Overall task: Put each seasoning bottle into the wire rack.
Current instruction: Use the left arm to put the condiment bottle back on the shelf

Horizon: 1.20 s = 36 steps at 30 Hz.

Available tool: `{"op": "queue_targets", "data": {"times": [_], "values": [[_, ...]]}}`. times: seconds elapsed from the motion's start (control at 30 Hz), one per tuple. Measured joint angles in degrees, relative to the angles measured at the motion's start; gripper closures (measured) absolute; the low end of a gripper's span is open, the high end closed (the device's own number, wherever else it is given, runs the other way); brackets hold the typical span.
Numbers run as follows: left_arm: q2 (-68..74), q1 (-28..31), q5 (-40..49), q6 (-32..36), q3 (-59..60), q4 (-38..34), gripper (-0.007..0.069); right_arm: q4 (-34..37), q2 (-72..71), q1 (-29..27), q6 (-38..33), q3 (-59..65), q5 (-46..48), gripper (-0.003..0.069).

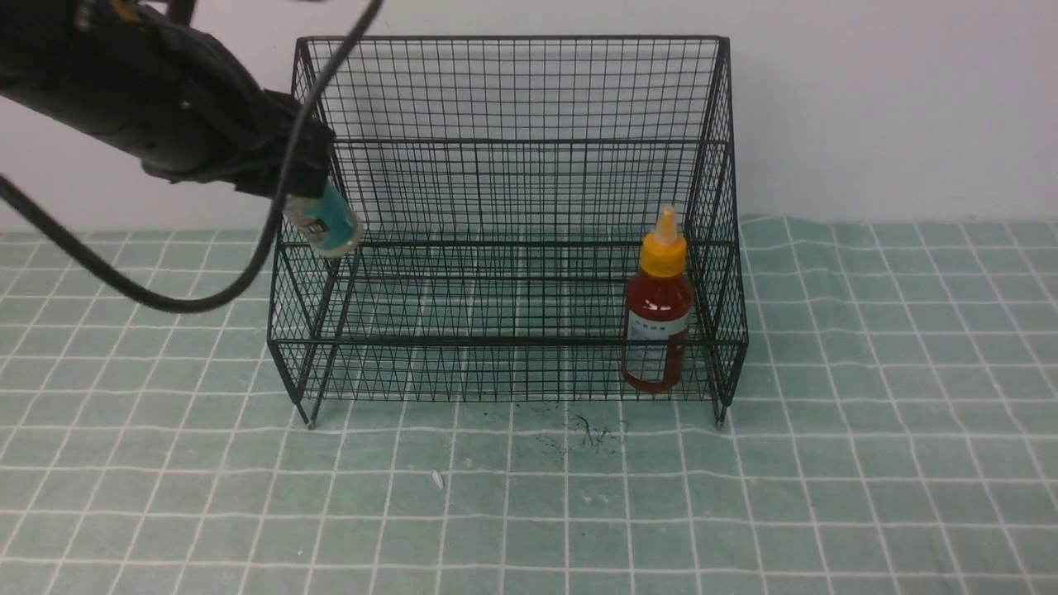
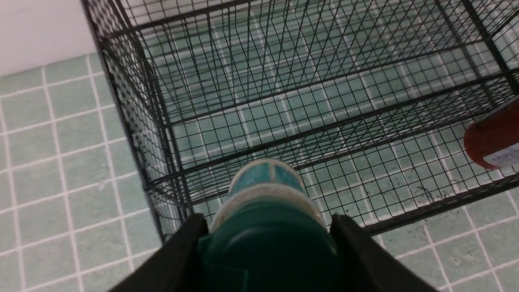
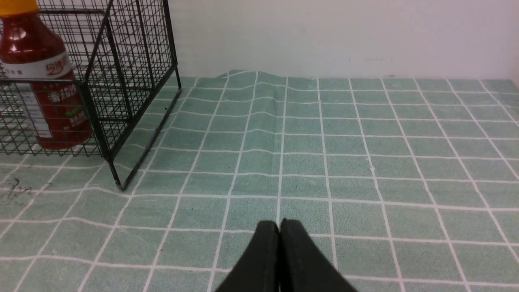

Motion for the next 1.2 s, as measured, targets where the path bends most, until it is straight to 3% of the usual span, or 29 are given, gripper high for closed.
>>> {"op": "queue_targets", "data": {"times": [0.7,0.9,1.0,1.07,1.17,1.2], "values": [[17.28,-0.23,-2.66,-0.20,0.00,0.45,0.0291,0.00,0.00,0.00,0.00,0.00,0.00,0.0672],[17.39,-0.23,-3.04,-0.15,0.00,0.50,0.0154,0.00,0.00,0.00,0.00,0.00,0.00,0.0672],[16.30,-0.23,-1.06,-0.46,-0.81,0.68,0.0127,0.00,0.00,0.00,0.00,0.00,0.00,0.0672],[14.72,-0.23,1.50,-0.79,-2.50,1.43,0.0144,0.00,0.00,0.00,0.00,0.00,0.00,0.0672],[10.80,-0.23,5.51,-1.97,-6.39,3.23,0.0239,0.00,0.00,0.00,0.00,0.00,0.00,0.0672],[6.86,-0.23,8.59,-2.87,-9.14,4.19,0.0338,0.00,0.00,0.00,0.00,0.00,0.00,0.0672]]}}
